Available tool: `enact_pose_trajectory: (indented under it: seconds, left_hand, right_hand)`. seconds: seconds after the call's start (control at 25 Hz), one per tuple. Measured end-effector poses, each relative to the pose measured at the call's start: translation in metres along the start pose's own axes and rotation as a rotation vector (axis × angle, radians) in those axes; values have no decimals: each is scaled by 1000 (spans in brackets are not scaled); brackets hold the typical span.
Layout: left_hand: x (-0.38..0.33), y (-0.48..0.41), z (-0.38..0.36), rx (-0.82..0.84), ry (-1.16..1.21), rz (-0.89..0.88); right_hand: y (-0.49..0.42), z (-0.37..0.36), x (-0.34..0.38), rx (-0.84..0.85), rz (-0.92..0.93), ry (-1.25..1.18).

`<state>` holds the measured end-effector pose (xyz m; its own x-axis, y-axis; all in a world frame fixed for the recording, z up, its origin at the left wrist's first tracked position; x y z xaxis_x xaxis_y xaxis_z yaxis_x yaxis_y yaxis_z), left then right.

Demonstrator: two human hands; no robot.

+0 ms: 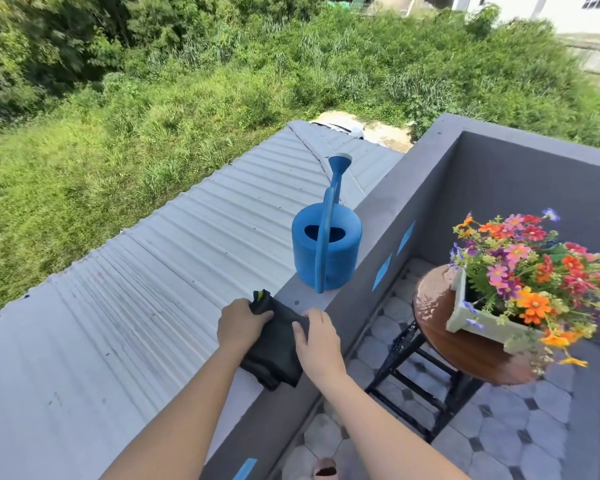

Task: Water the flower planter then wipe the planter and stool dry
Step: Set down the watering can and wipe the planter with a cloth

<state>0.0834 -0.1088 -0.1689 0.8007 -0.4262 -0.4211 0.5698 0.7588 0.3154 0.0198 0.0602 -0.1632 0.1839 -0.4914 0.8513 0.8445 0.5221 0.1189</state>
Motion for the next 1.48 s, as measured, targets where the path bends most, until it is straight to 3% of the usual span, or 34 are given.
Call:
enact_pose_trajectory:
  seconds: [0.08, 0.28, 0.48, 0.68, 0.88, 1.04, 1.24, 1.48]
  left_hand:
    - [-7, 12, -3, 47, 66, -26]
    - [-45, 67, -55, 335, 616, -8]
    - [-107, 108, -111, 491, 757, -80]
    - [-145, 130, -160, 614, 922, 76]
    - [-170, 120, -185, 519, 1020, 138]
    - [-191, 79, -202, 444, 973, 89]
    - [-236, 44, -233, 371, 957, -149]
    - [-263, 33, -253, 373, 920, -387]
  right_hand:
    - [0, 17, -5, -47, -10, -57]
    - [15, 74, -44, -211, -62, -108]
    - [55, 135, -106, -378, -178, -226]
    - [85, 175, -152, -419, -265, -366]
    - [111, 212, -219, -436, -372, -376]
    - [109, 260, -264, -671, -421, -368]
    - [42, 277, -297, -712, -270, -356]
    - [-18, 263, -319, -668, -144, -174]
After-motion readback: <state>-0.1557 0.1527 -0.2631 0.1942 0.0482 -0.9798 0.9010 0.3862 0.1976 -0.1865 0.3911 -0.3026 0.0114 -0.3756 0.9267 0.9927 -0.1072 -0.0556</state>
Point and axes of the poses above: each hand's wrist, its own y-axis away from the middle knuckle, its own z-axis out of the back of the hand, x = y × z, the point moved 9 cm from there along -y, towards the middle knuckle, and after that the axes turned 9 degrees about -y, right-handed, at the moved point
